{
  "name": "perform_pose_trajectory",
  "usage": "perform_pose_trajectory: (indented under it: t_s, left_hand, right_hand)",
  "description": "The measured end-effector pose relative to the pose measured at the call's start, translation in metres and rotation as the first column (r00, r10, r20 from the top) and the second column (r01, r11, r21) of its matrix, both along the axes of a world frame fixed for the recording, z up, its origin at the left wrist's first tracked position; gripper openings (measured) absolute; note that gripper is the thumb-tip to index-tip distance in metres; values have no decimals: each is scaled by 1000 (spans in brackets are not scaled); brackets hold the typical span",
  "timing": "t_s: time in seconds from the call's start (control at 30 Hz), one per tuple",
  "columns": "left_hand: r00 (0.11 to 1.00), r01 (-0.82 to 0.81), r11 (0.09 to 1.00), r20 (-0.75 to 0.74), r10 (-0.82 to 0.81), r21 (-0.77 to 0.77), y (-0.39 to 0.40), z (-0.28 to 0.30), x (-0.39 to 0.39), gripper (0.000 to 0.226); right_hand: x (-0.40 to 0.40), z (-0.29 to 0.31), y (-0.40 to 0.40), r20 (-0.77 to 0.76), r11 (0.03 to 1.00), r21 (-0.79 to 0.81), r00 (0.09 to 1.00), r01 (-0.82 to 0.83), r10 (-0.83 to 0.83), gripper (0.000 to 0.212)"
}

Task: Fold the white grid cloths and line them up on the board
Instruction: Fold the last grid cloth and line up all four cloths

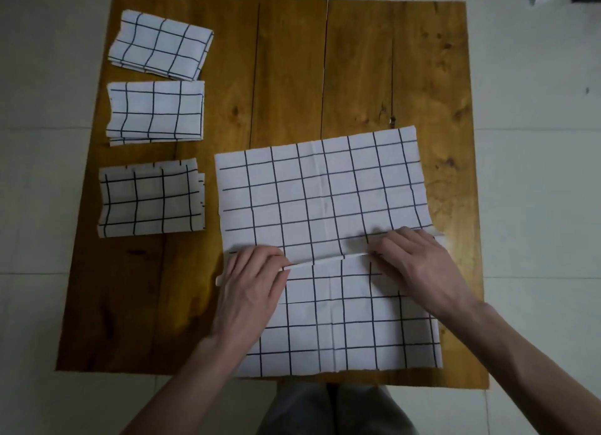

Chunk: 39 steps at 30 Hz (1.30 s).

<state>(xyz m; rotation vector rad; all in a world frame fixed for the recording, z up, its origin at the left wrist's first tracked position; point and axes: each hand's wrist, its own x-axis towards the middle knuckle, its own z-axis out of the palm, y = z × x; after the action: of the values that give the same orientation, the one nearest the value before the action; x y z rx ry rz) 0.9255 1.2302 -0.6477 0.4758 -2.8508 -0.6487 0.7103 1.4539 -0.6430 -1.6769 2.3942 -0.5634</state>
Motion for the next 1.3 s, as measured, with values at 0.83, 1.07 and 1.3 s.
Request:
perform_pose_trajectory:
  t_s: [0.83, 1.07, 1.3]
  left_hand:
    - [971, 213, 972, -93, -222, -104, -123, 129, -171, 8]
    - [962, 137, 975, -209, -173, -177, -129, 157, -179, 11]
    - [979, 139, 981, -127, -157, -139, -106, 98, -135, 29]
  right_hand:
    - [-169, 152, -70, -169, 997, -78, 985, 13, -26, 15]
    - [-168, 174, -62, -396, 981, -192, 916, -13, -65, 20]
    - [-107, 98, -20, -302, 986, -163, 949, 36, -85, 25]
